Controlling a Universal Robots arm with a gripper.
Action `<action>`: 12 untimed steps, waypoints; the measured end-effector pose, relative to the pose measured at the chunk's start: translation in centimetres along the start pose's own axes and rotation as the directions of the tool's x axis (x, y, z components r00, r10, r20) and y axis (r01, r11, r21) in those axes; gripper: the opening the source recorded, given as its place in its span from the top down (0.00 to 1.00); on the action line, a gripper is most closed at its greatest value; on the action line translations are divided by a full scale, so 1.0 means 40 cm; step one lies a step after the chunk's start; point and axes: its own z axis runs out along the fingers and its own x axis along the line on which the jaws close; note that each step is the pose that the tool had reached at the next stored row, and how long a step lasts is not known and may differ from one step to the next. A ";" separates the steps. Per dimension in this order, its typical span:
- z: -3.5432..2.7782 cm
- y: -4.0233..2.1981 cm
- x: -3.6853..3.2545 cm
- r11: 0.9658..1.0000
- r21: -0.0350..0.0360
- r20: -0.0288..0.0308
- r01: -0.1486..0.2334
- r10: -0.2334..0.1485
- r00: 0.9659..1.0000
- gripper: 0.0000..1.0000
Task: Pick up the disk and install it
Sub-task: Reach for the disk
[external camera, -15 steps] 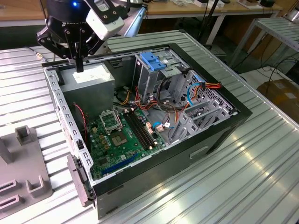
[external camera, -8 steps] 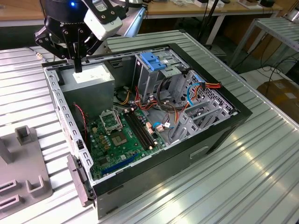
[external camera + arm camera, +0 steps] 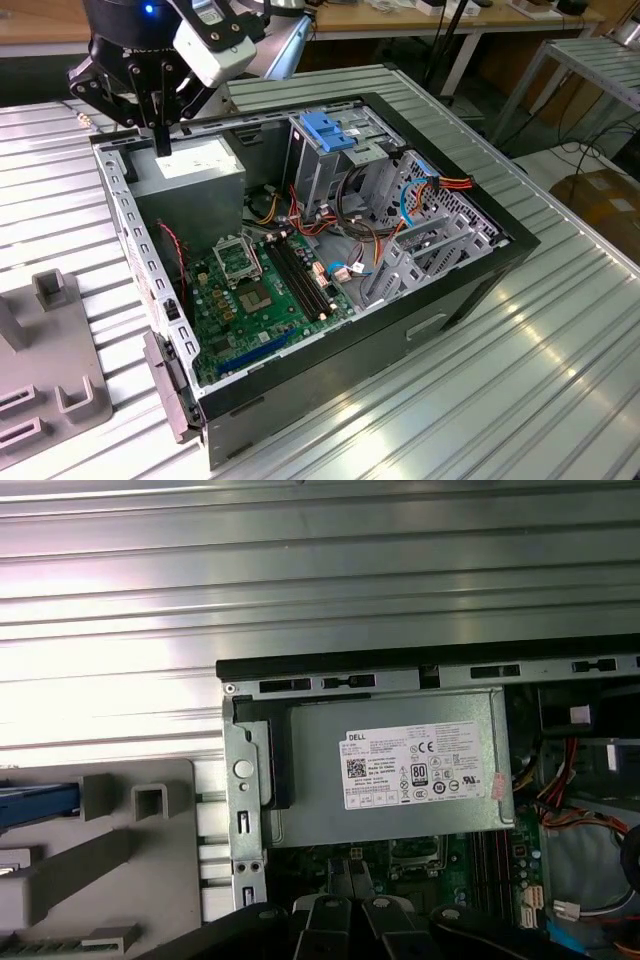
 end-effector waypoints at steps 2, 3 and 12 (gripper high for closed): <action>0.000 0.000 0.002 1.000 0.000 0.000 0.000 0.000 1.000 0.90; 0.000 0.000 0.003 1.000 0.000 0.000 0.000 0.000 1.000 0.90; 0.000 -0.002 0.023 1.000 0.000 0.000 0.000 0.000 1.000 0.90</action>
